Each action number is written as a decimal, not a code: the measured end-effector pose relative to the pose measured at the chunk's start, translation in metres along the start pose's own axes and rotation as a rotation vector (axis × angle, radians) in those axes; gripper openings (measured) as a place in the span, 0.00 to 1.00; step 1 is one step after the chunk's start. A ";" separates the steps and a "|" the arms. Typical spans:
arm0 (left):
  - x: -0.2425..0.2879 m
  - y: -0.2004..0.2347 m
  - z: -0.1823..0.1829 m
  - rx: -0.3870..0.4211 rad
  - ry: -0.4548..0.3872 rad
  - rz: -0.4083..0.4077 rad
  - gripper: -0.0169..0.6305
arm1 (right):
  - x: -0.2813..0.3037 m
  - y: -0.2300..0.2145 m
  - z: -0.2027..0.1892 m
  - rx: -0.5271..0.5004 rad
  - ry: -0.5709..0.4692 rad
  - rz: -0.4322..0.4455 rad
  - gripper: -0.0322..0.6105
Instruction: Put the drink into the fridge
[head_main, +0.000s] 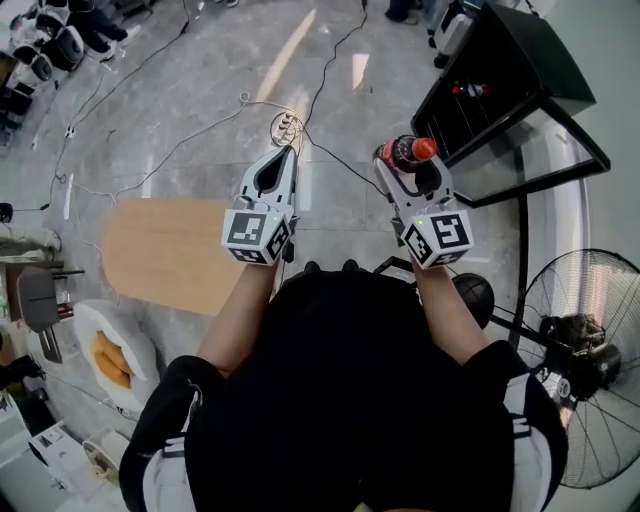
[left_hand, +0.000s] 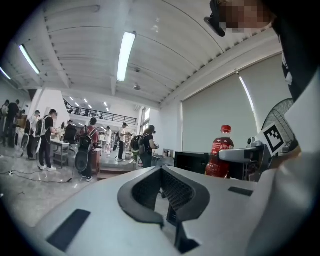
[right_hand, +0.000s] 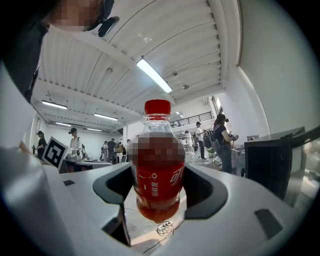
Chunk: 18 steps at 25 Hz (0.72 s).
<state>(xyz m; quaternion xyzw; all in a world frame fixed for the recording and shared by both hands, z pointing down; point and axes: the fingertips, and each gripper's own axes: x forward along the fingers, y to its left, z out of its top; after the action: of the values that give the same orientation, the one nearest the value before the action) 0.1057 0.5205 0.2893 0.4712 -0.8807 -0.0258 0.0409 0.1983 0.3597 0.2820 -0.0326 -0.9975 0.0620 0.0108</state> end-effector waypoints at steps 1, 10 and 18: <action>0.000 0.001 0.000 -0.005 0.000 0.012 0.05 | 0.000 -0.002 0.000 -0.007 0.004 -0.005 0.53; 0.010 -0.001 0.004 -0.008 0.014 0.053 0.05 | -0.005 -0.029 -0.013 -0.016 0.038 -0.054 0.53; 0.020 -0.017 -0.005 -0.016 0.026 0.069 0.05 | -0.012 -0.056 -0.017 -0.011 0.037 -0.053 0.53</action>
<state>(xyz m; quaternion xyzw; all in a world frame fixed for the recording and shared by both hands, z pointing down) 0.1087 0.4943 0.2944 0.4404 -0.8956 -0.0252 0.0567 0.2076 0.3057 0.3059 -0.0074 -0.9980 0.0555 0.0308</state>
